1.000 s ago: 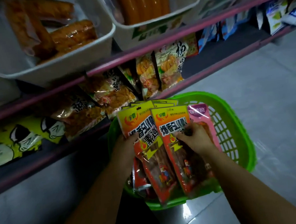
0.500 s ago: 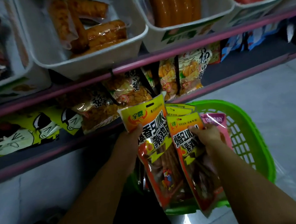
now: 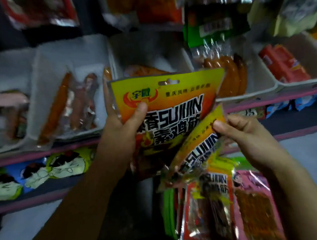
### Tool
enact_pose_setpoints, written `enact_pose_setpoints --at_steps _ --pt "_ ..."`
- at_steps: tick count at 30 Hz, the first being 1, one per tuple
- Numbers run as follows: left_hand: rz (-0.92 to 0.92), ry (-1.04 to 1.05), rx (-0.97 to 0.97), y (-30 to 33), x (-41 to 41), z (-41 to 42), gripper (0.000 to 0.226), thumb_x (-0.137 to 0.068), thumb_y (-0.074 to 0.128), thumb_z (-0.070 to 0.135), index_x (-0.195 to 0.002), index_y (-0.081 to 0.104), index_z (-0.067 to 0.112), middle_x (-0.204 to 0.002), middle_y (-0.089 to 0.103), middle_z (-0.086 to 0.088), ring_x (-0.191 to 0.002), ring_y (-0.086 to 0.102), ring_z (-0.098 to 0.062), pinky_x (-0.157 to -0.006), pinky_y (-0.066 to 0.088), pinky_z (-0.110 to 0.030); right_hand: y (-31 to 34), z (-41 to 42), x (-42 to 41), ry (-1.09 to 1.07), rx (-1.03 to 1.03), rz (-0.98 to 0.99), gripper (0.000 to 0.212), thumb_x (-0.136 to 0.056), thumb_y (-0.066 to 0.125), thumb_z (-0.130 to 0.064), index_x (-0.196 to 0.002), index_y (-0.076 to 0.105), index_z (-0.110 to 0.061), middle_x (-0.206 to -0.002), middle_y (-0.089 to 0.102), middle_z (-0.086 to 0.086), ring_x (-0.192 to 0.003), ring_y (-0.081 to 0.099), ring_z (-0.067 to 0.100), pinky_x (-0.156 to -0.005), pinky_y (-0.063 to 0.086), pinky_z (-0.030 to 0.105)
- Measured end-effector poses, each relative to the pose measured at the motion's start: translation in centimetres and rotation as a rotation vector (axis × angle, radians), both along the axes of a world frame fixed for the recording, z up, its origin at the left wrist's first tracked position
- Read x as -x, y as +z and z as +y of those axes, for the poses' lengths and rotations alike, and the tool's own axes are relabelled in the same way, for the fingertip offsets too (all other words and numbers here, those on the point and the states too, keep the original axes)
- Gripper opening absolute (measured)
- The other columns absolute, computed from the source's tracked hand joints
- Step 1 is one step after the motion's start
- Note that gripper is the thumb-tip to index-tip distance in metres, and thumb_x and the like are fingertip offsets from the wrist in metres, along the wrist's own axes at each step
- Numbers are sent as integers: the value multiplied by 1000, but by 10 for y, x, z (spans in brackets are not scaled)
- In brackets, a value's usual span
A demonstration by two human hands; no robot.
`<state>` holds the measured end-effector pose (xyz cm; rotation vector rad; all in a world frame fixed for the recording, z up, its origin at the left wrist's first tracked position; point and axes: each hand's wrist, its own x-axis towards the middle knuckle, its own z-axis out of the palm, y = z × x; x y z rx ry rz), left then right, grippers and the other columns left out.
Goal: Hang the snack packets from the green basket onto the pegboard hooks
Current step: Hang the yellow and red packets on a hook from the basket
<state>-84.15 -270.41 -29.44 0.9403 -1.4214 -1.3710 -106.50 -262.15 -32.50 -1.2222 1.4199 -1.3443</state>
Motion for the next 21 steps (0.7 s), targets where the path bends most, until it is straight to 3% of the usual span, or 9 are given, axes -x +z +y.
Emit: enact_pose_setpoints --at_steps 4,5,7,9,12,15,19,21 --pt "35 155 136 65 -36 -19 18 -88 59 34 -97 68 21 -97 75 8 -97 69 -12 -92 52 -39 73 -39 -30 -26 232 73 28 -75 61 -39 -67 64 -12 -62 64 -7 -59 56 1 -55 43 14" --pt "59 178 158 81 -43 -23 15 -89 59 31 -89 66 18 -86 75 13 -93 68 -2 -93 53 -32 89 -49 -37 -32 267 94 29 -75 62 -39 -67 66 -12 -63 66 -4 -60 58 2 -57 45 17" --pt "123 189 216 109 -60 -29 17 -89 58 26 -73 58 19 -60 68 24 -77 61 19 -73 49 -4 118 -67 -52 -51 338 153 29 -75 64 -39 -70 70 -11 -74 72 2 -67 63 5 -63 47 21" --pt "210 145 202 129 -71 -40 16 -87 59 24 -74 66 16 -69 73 15 -79 69 2 -59 52 -11 143 -83 -69 -45 416 176 21 -78 67 -33 -64 70 -18 -80 72 -1 -71 65 5 -66 49 21" --pt "234 109 244 153 -88 -54 21 -79 59 29 -86 76 19 -95 75 1 -89 72 -16 -65 58 -26 169 -104 -93 -37 466 168 25 -85 66 -30 -64 63 -16 -68 63 5 -61 56 10 -57 42 26" --pt "265 79 261 169 -101 -64 22 -76 59 31 -87 77 27 -95 75 -1 -86 72 -19 -62 57 -27 186 -124 -115 27 492 85 27 -87 63 -26 -75 60 -2 -72 63 23 -66 58 18 -63 44 34" --pt "205 113 303 186 -123 -80 25 -72 63 32 -90 76 21 -93 76 -1 -83 73 -18 -60 56 -25 195 -145 -143 -45 576 83 16 -89 62 -13 -74 65 -9 -65 69 5 -60 61 10 -56 47 23" --pt "177 172 367 198 -133 -90 29 -67 68 31 -93 71 19 -89 76 1 -78 73 -16 -57 55 -22 200 -151 -154 -83 616 104 16 -88 63 -13 -73 66 -9 -66 69 8 -58 60 10 -54 46 23"
